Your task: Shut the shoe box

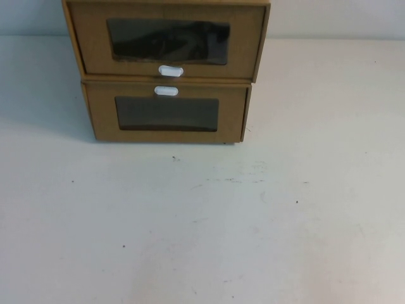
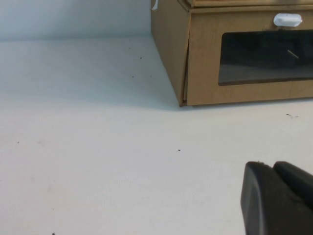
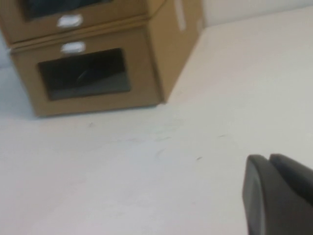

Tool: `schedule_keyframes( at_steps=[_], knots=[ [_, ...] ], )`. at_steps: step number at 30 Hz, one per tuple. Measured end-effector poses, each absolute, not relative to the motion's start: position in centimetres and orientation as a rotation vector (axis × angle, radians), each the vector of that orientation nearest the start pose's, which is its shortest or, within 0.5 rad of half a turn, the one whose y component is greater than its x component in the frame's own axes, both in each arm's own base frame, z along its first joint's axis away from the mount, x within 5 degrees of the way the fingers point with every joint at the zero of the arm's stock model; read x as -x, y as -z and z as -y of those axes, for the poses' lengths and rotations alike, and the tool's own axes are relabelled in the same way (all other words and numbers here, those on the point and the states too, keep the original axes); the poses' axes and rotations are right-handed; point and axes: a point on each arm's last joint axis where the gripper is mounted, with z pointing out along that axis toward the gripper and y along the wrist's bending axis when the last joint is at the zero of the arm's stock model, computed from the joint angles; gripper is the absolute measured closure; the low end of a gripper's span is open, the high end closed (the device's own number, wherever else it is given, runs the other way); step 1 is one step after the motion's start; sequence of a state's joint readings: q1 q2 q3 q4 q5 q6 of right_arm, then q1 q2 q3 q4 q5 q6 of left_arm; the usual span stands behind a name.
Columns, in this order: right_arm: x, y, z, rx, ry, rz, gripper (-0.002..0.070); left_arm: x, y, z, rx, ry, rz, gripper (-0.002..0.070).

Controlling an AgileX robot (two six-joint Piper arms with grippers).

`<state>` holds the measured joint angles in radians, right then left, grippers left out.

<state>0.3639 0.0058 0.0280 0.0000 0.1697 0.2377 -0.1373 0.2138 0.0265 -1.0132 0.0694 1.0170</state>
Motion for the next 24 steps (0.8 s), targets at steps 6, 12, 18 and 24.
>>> schedule_keyframes(
  at_steps=[6, 12, 18, 24],
  knots=[
    [-5.6, -18.8, -0.4, -0.129, -0.221, -1.686, 0.0688, -7.1, -18.7, 1.5, -0.169, 0.15, -1.756, 0.0677],
    [-5.6, -18.4, -0.1, -0.155, -0.163, -1.722, 0.0688, -7.1, -18.7, 1.5, -0.169, 0.15, -1.756, 0.0677],
    [-5.5, -17.7, -0.1, -0.16, -0.151, -1.798, 0.0689, -7.1, -18.7, 1.5, -0.169, 0.15, -1.756, 0.0677],
    [-5.4, -17.3, -0.2, -0.051, -0.081, -1.845, 0.0688, -7.1, -18.7, 1.5, -0.169, 0.15, -1.756, 0.0677]
  ],
)
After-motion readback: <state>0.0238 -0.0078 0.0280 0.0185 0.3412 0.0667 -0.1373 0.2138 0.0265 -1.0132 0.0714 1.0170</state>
